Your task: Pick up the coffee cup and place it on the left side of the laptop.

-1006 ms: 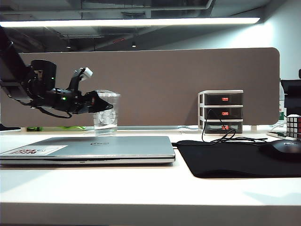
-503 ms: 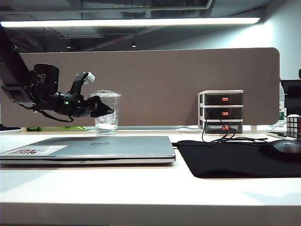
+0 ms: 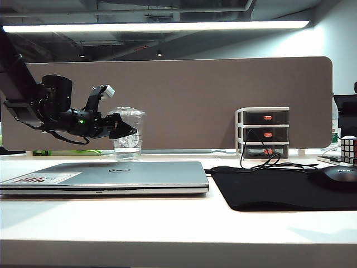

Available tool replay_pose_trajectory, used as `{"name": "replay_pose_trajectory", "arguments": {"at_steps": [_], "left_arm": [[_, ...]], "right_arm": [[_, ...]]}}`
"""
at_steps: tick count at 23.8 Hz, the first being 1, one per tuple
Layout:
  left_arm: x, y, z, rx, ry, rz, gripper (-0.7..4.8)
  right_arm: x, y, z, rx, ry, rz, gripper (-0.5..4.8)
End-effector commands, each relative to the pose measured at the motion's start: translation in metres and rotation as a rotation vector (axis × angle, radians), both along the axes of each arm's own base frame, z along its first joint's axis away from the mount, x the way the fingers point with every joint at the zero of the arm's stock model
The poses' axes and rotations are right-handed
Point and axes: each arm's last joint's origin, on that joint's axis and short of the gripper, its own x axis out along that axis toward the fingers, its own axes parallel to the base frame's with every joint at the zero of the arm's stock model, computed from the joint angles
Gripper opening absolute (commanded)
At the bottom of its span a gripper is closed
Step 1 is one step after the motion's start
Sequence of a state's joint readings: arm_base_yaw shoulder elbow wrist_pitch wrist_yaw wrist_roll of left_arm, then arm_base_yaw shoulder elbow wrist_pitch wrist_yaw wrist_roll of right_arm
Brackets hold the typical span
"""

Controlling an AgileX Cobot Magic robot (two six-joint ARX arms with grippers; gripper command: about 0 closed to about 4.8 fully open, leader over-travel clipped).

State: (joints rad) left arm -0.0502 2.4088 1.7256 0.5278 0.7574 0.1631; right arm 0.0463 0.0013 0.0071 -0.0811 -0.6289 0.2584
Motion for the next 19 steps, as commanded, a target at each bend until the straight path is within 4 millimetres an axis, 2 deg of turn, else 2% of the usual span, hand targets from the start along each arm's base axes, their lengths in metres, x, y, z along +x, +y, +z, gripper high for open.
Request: {"name": "replay_pose_trajectory", "arguments": {"at_steps": [1,9,14,19], "left_arm": [[0.0,0.001,0.006,-0.005,-0.021,-0.004,3.74],[-0.001,0.001,0.013,-0.046,-0.013,-0.025,3.66],[-0.007,0.0,0.037,-0.059,-0.042,-0.073,3.67],[-0.015,0.0,0.055,-0.06,0.008,-0.108,3.66]], "right_arm": [[0.0,0.0,-0.001,0.003,-0.003,-0.001,0.0],[0.0,0.0,-0.001,0.002,-0.004,-0.001,0.0],[0.0,0.0,-0.001,0.003,-0.003,-0.001,0.0],[0.0,0.0,-0.001,0.003,-0.003,-0.001,0.0]]}}
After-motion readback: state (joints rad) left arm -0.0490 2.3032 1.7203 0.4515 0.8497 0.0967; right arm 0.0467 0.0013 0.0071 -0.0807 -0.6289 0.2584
